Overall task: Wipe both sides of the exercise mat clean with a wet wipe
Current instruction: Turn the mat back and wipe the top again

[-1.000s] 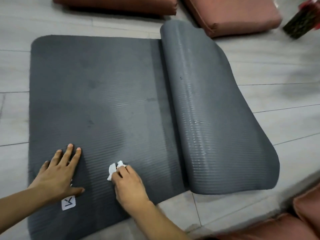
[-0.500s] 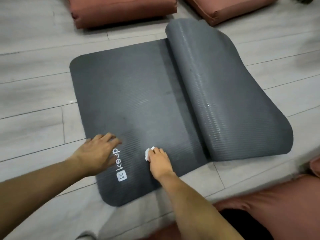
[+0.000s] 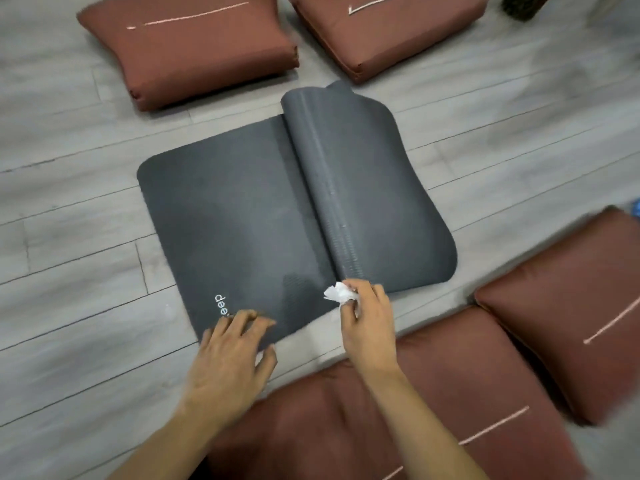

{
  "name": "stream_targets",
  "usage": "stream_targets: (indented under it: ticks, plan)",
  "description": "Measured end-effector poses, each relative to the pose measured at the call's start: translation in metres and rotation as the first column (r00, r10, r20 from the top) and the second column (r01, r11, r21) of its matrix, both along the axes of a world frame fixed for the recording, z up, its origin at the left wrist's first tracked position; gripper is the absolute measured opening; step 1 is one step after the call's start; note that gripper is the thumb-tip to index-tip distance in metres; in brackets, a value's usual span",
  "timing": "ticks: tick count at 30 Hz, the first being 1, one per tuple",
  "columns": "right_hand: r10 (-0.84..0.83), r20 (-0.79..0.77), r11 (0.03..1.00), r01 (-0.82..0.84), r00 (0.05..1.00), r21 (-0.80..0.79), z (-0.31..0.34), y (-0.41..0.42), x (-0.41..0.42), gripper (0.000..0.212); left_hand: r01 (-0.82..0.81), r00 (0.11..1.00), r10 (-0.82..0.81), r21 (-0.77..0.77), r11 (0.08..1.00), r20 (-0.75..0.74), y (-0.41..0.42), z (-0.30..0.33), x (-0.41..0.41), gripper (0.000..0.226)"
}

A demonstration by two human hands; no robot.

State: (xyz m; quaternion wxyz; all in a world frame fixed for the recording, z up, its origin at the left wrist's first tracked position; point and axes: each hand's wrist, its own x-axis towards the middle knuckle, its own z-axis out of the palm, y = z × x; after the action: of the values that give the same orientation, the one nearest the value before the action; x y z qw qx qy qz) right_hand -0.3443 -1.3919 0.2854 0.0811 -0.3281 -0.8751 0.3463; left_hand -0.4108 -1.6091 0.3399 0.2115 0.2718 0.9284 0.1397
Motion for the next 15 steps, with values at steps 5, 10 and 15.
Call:
stream_targets:
  ticks: [5, 10, 15]
  plan:
    - [-0.1, -0.084, 0.995, 0.096, 0.991, -0.04, 0.137, 0.108, 0.068, 0.038, -0.047, 0.998, 0.044, 0.048, 0.998, 0.053, 0.119, 0.107, 0.068, 0.047]
    - [0.037, -0.114, 0.995, -0.026, 0.993, 0.1, 0.256, 0.236, 0.16, 0.038, 0.061, 0.994, -0.059, 0.022, 0.998, -0.092, 0.248, 0.222, 0.144, 0.047]
    - [0.201, -0.057, 0.94, -0.177, 0.978, 0.292, 0.382, 0.338, 0.275, 0.039, 0.117, 0.979, -0.11, 0.031, 0.993, -0.172, 0.348, 0.337, 0.221, 0.036]
